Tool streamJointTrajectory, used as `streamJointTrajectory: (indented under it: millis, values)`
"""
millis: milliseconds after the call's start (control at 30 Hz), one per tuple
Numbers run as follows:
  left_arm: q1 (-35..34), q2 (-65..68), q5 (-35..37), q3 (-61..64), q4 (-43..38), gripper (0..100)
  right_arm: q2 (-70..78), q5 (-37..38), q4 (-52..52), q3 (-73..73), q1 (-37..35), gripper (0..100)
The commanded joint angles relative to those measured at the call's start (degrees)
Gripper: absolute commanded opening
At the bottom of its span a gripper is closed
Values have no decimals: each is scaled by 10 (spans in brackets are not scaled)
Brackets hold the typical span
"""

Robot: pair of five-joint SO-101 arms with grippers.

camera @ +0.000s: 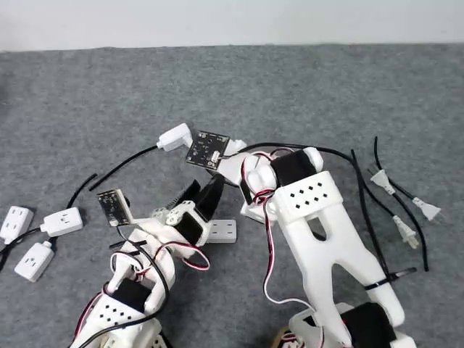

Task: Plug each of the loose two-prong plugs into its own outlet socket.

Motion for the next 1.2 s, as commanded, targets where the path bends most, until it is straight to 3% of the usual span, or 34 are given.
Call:
streamJointTrajectory:
  millis: [0,233,667,1167]
  values:
    - [59,-7,9,-6,43,197,-4,5,-24,-34,-2,8]
    - [62,-7,9,-6,49,197,-7,4,-9,-49,-32,8]
    - [62,-8,8,-6,49,197,-12,-12,116,-137,-92,8]
    - [62,-8,8,-6,50,197,-70,-12,115,-139,-95,8]
